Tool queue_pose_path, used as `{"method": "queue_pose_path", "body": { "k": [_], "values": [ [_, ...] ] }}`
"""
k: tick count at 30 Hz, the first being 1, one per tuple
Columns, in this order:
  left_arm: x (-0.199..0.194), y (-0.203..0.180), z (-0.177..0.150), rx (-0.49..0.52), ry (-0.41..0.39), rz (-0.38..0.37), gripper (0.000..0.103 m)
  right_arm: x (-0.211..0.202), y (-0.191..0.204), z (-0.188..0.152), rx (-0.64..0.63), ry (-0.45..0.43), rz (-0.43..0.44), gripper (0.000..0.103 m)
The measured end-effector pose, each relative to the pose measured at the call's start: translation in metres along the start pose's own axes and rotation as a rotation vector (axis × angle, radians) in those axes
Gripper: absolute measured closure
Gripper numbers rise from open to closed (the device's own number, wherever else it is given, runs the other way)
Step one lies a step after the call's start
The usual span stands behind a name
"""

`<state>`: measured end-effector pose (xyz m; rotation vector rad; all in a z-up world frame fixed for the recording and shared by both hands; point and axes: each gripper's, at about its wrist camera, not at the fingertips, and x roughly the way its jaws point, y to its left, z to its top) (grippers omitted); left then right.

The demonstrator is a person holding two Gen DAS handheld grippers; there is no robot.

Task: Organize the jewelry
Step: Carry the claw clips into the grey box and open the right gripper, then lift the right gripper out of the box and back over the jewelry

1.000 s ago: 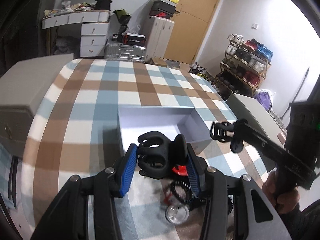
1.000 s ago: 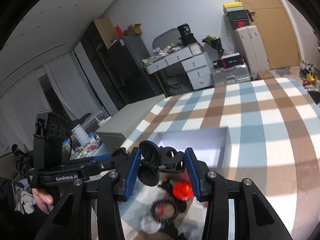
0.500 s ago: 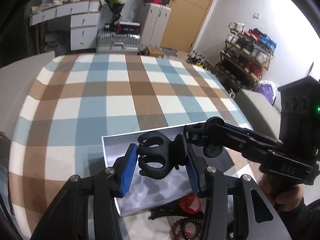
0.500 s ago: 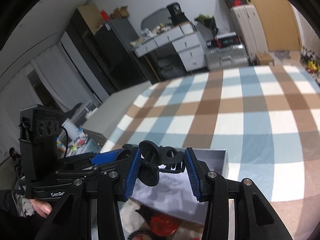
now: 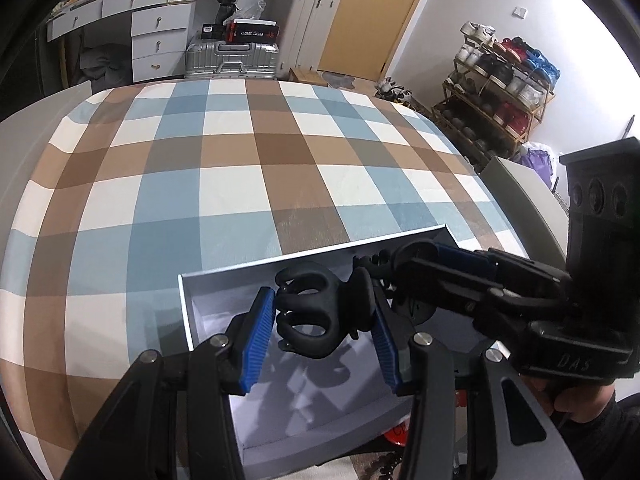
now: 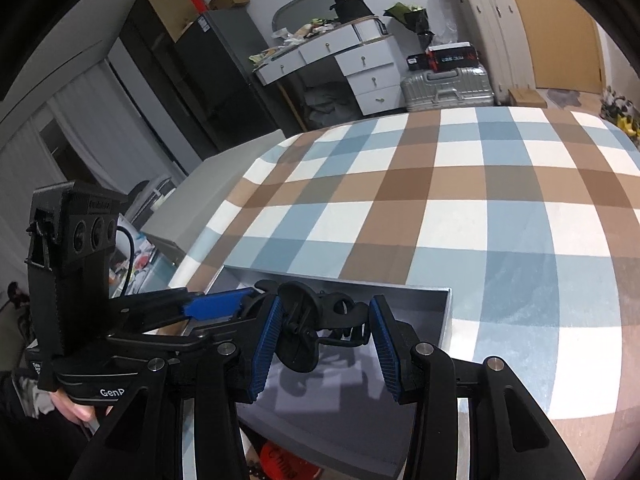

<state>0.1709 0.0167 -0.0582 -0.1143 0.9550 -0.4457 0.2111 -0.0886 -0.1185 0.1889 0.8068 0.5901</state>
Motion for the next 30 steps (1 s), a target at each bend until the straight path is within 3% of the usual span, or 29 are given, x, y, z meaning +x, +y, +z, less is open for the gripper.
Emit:
{"method": "queue_pose_path", "body": {
  "k": [5, 9, 13, 17, 24, 27, 30],
  "values": [
    [0.002, 0.003, 0.004, 0.005, -0.006, -0.018, 0.062, 0.001, 0.001, 0.003, 0.001, -0.012, -0.01, 0.057],
    [-0.001, 0.002, 0.006, 0.033, -0.012, 0.006, 0.049, -0.004, 0.0, 0.006, 0.01, -0.027, -0.003, 0.041],
    [-0.014, 0.0, 0.004, 0.045, -0.054, 0.012, 0.037, -0.025, 0.004, 0.004, -0.012, -0.096, -0.018, 0.036],
    [-0.029, 0.001, 0.001, 0.032, -0.101, 0.03, 0.034, -0.049, 0.006, 0.0, -0.021, -0.154, -0.036, 0.029],
    [-0.059, -0.002, -0.008, 0.013, -0.206, 0.117, 0.033, -0.092, 0.013, -0.009, -0.022, -0.252, -0.063, 0.017],
    [-0.073, -0.003, -0.015, -0.013, -0.261, 0.168, 0.022, -0.106, 0.021, -0.016, -0.034, -0.287, -0.069, 0.012],
    [-0.081, -0.009, -0.023, -0.013, -0.296, 0.204, 0.021, -0.118, 0.029, -0.023, -0.052, -0.312, -0.072, 0.006]
  ]
}}
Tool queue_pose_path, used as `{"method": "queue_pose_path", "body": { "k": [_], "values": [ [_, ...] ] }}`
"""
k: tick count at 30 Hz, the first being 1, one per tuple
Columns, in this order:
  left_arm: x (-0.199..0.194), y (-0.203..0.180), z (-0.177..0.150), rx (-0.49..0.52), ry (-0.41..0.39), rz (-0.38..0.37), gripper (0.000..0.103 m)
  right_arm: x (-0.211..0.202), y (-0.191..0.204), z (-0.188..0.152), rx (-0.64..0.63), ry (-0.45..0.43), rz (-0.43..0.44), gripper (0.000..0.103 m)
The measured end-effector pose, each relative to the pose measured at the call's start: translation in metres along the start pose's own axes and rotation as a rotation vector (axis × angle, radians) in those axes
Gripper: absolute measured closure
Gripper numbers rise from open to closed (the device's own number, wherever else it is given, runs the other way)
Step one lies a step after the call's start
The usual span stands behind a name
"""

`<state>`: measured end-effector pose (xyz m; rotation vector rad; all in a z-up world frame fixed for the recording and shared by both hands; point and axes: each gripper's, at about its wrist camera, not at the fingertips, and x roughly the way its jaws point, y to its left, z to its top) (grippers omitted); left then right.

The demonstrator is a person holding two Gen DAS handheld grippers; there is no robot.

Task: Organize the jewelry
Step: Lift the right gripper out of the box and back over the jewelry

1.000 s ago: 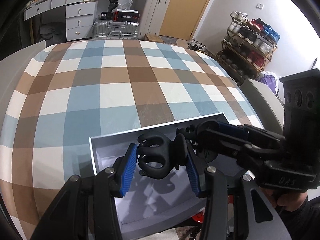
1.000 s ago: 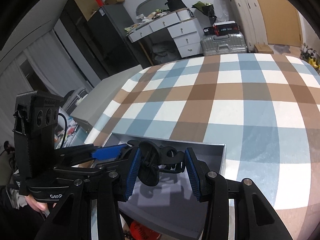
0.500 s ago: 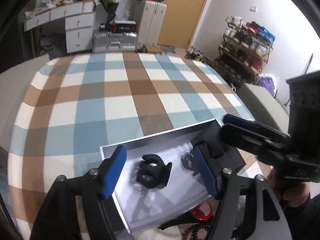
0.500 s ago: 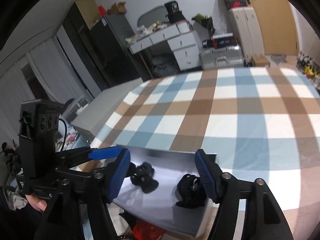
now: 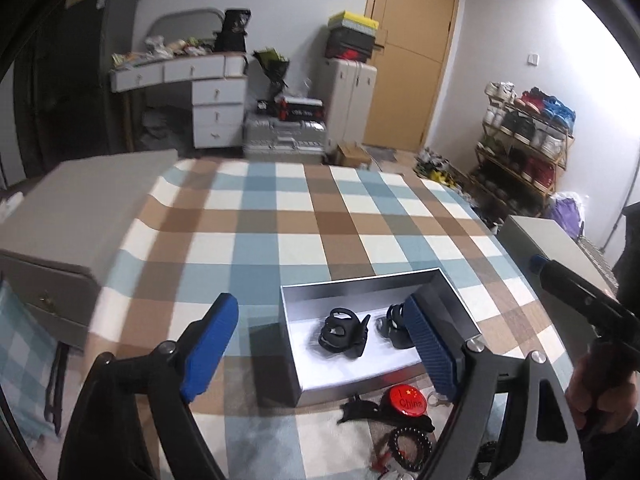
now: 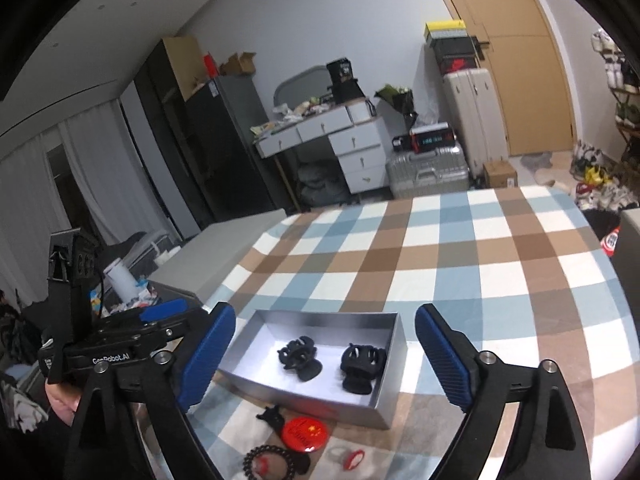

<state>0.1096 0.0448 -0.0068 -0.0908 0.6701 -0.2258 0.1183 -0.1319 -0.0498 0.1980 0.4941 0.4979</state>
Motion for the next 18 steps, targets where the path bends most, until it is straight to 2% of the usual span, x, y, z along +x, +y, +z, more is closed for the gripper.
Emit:
{"method": "queue_pose_path", "body": {
  "k": [3, 12, 16, 18],
  "values": [
    [-0.01, -0.009, -0.007, 0.016, -0.032, 0.029, 0.02, -0.013, 0.009, -0.005, -0.024, -0.029, -0.014, 0.0],
    [-0.026, -0.025, -0.03, 0.026, -0.08, 0.091, 0.005, -0.051, 0.034, -0.037, -0.087, -0.085, -0.051, 0.0],
    [-0.041, -0.023, -0.039, 0.001, -0.155, 0.133, 0.002, -0.07, 0.042, -0.053, -0.118, -0.124, -0.07, 0.0],
    [-0.05, -0.022, -0.044, -0.016, -0.191, 0.111, 0.001, -0.08, 0.046, -0.06, -0.137, -0.146, -0.087, 0.0]
  ]
}}
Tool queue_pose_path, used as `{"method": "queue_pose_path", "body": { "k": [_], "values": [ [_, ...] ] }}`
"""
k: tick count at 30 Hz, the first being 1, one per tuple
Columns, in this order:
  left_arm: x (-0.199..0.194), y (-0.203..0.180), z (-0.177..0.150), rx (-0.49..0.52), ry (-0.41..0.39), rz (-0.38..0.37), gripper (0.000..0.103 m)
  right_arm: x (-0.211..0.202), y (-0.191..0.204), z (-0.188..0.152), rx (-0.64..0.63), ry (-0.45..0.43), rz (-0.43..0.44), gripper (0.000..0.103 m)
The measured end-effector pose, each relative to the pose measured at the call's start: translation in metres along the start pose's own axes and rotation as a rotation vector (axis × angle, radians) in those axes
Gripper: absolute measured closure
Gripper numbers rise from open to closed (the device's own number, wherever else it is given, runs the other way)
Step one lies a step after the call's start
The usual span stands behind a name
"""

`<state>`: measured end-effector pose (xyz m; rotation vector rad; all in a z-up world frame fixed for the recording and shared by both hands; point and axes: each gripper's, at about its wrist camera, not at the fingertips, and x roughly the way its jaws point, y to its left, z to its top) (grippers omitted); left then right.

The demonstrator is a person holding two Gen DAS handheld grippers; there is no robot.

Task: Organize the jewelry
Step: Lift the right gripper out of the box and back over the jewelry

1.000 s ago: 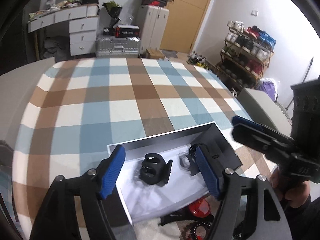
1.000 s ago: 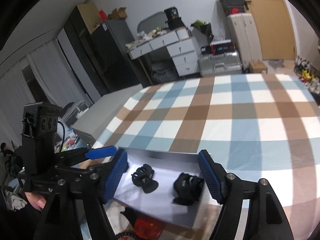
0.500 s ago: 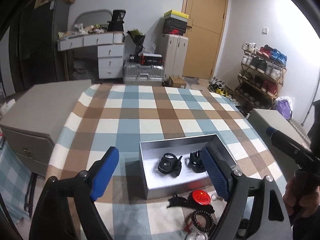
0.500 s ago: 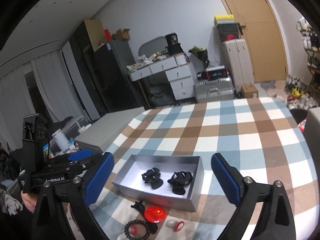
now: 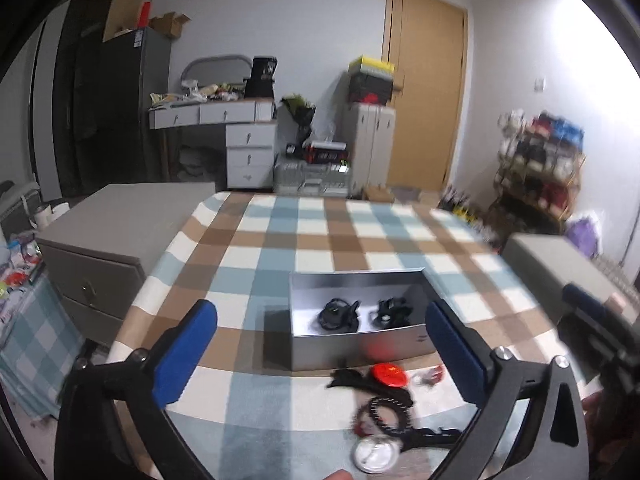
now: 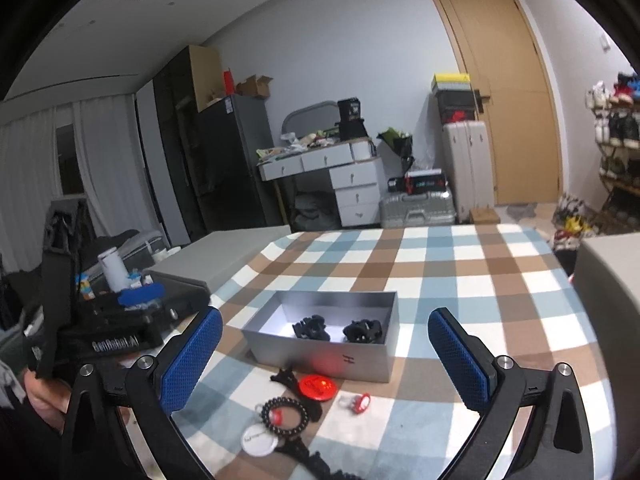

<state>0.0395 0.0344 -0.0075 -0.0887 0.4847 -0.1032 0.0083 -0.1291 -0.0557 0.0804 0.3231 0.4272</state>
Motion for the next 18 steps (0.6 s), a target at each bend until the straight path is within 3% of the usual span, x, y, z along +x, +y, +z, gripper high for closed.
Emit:
{"method": "queue_pose_path", "body": {
  "k": [6, 18],
  "values": [
    [-0.007, 0.001, -0.015, -0.009, 0.001, 0.008, 0.001, -0.018, 0.005, -0.013, -0.02, -0.005, -0.02, 0.0],
    [-0.012, 0.003, -0.067, 0.009, 0.147, 0.063, 0.001, 0.005, 0.011, -0.07, 0.0, 0.298, -0.08, 0.0]
  ]
}}
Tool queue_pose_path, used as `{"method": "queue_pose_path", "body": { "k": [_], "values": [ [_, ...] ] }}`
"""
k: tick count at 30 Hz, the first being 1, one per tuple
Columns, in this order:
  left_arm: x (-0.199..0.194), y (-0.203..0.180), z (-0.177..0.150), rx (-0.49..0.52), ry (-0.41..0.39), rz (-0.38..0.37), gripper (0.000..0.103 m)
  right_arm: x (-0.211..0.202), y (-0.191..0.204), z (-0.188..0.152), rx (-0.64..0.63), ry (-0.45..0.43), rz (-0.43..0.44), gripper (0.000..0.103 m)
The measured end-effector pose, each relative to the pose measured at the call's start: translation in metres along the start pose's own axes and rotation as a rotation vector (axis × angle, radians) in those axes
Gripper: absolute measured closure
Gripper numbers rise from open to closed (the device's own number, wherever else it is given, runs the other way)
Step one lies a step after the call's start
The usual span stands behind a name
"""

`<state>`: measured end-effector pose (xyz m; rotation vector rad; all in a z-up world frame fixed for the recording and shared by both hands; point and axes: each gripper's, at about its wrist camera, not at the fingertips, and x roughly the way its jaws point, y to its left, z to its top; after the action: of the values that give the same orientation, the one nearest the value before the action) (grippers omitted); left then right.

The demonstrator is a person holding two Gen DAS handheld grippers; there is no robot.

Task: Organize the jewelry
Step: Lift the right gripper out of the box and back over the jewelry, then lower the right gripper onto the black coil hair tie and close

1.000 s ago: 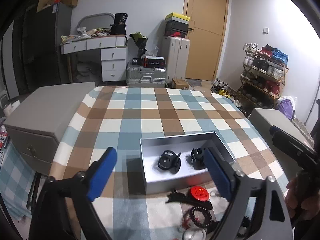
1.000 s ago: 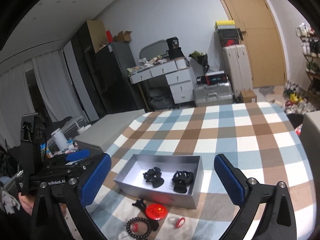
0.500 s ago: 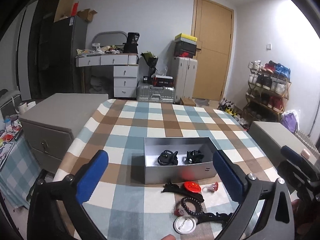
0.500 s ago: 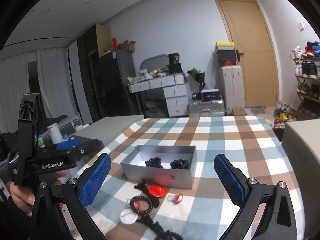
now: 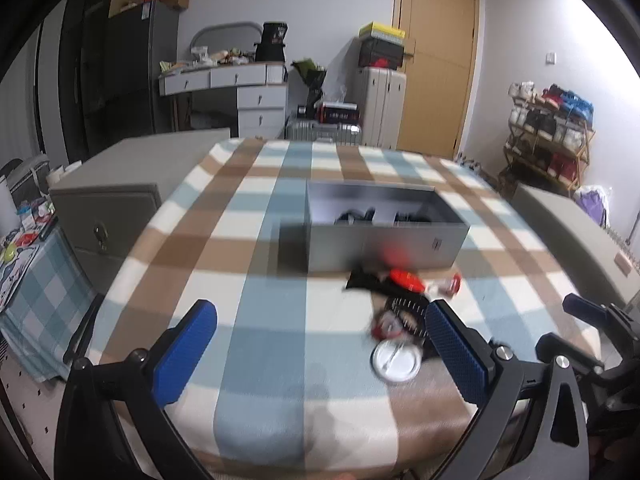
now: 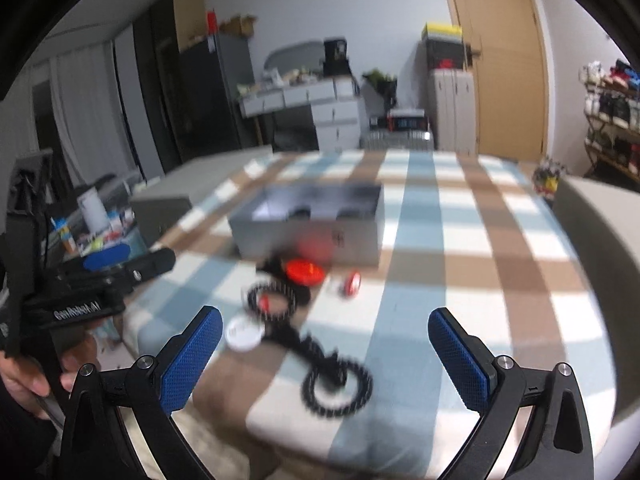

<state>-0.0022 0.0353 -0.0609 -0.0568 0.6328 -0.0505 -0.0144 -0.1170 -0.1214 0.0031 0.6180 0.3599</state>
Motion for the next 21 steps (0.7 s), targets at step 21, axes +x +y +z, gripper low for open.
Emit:
{"method": "queue_pose_path", "body": {
  "k": [21],
  "values": [
    [0.007, -0.007, -0.021, 0.021, 0.137, -0.026, 0.001, 0.029, -0.002, -0.032, -0.013, 0.15, -0.085, 0.006]
  ]
}}
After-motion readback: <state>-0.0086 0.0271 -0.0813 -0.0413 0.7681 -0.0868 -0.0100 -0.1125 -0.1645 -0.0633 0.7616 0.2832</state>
